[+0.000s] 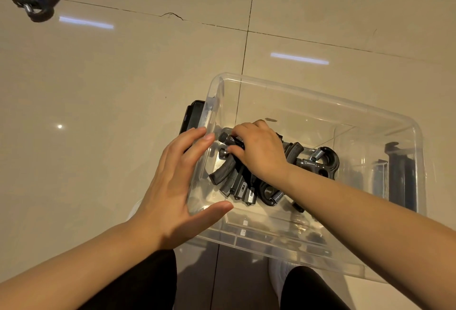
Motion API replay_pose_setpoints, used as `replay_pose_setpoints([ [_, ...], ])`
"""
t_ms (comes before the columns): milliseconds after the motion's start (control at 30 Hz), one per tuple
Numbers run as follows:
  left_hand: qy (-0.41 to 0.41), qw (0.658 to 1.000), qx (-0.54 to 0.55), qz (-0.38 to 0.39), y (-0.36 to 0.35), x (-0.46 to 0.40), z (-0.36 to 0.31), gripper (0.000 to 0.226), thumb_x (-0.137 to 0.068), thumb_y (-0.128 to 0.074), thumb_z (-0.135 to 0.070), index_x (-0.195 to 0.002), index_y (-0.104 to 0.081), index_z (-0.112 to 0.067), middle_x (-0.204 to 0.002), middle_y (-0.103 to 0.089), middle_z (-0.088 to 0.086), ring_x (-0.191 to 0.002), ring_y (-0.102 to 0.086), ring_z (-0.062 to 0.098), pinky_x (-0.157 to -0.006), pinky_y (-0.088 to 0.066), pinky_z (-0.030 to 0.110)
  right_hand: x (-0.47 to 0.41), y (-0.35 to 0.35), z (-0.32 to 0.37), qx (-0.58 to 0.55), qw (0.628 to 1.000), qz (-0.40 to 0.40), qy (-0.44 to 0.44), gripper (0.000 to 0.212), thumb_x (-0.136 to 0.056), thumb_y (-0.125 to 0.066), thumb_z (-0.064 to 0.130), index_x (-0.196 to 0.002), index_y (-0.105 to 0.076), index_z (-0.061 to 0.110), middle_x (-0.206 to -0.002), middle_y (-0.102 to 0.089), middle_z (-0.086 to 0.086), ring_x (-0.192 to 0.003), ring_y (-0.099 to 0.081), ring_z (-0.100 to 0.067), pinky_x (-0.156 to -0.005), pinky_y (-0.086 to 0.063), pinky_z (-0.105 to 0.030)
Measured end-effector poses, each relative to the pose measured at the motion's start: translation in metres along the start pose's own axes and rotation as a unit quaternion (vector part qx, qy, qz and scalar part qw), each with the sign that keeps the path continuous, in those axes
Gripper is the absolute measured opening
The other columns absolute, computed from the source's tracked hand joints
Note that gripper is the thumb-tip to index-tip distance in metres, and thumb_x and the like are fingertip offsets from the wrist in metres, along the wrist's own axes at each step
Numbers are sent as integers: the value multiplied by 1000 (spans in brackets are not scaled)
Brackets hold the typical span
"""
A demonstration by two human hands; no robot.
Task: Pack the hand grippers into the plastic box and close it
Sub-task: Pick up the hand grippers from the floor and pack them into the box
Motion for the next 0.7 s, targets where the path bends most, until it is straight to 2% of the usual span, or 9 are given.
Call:
replay_pose_setpoints([
  [100, -3, 1000, 1, -4, -1, 0, 1, 79, -80, -48, -65, -144, -16, -33, -150, -17, -9, -140, -22, 15, -112, -21, 22, -2, 10, 20, 132, 988, -45, 73, 18, -79, -67, 30, -83, -66, 13, -77, -69, -3, -78, -58, -27, -69, -39, -34],
  [167, -3, 1000, 2, -7, -1, 0, 2, 77, -80, -49, -62, -144, -18, -31, -150, -19, -7, -140, -22, 16, -113, -23, 25, -3, 20, 27, 164, 978, -67, 115, 14, -75, -64, 27, -67, -64, 15, -62, -64, 0, -66, -57, -23, -64, -37, -31],
  [233, 0, 1000, 0, -7, 0, -1, 3, 77, -81, -49, -62, -144, -18, -31, -149, -19, -6, -139, -23, 16, -112, -24, 26, -6, 23, 33, 169, 970, -53, 166, 12, -71, -65, 22, -61, -63, 17, -54, -61, 2, -61, -56, -21, -59, -33, -28],
  [300, 0, 1000, -4, -4, -1, 0, 2, 77, -80, -49, -61, -144, -17, -31, -149, -18, -7, -139, -22, 15, -112, -24, 25, -5, 18, 40, 161, 967, -2, 199, 12, -60, -75, 12, -61, -63, 14, -51, -59, 1, -53, -55, -22, -51, -30, -25],
  [367, 1, 1000, -1, -5, 0, 0, 2, 78, -78, -52, -58, -144, -17, -33, -149, -17, -10, -139, -22, 14, -112, -23, 23, -2, 10, 34, 125, 976, 31, 177, 21, -64, -73, 8, -84, -67, 8, -66, -65, -4, -60, -58, -25, -49, -29, -25],
  [433, 4, 1000, -1, -4, 0, 1, 3, 80, -76, -54, -56, -143, -16, -35, -149, -15, -15, -139, -22, 12, -111, -23, 22, 5, 2, 22, 97, 986, 36, 129, 33, -84, -58, 18, -115, -60, 8, -95, -67, -8, -84, -60, -30, -60, -38, -31],
  [500, 3, 1000, -2, -4, 0, 0, 3, 80, -76, -55, -55, -143, -17, -35, -149, -14, -17, -139, -22, 12, -111, -24, 22, 16, -6, 14, 65, 992, 45, 101, 40, -90, -54, 31, -122, -55, 8, -113, -63, -10, -101, -56, -31, -79, -46, -39],
  [600, 1, 1000, 2, -8, 1, 0, 3, 79, -77, -56, -53, -143, -19, -32, -148, -17, -13, -139, -21, 11, -111, -22, 19, 18, -25, 9, 66, 991, 86, 76, 49, -90, -54, 42, -126, -51, 10, -125, -57, -8, -118, -48, -28, -100, -36, -40],
  [700, 1, 1000, 2, -8, 0, 0, 3, 78, -76, -57, -51, -143, -20, -30, -148, -19, -9, -139, -22, 13, -111, -23, 22, 6, -29, 9, 51, 994, 83, 49, 39, -91, -55, 36, -120, -52, 11, -119, -60, -7, -114, -50, -28, -102, -29, -42],
])
Point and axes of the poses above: each hand's wrist, its own x-axis away from the middle knuckle, its own y-axis out of the back of the hand, z = x × y, the point moved 9 cm from there along -x, towards the middle knuckle
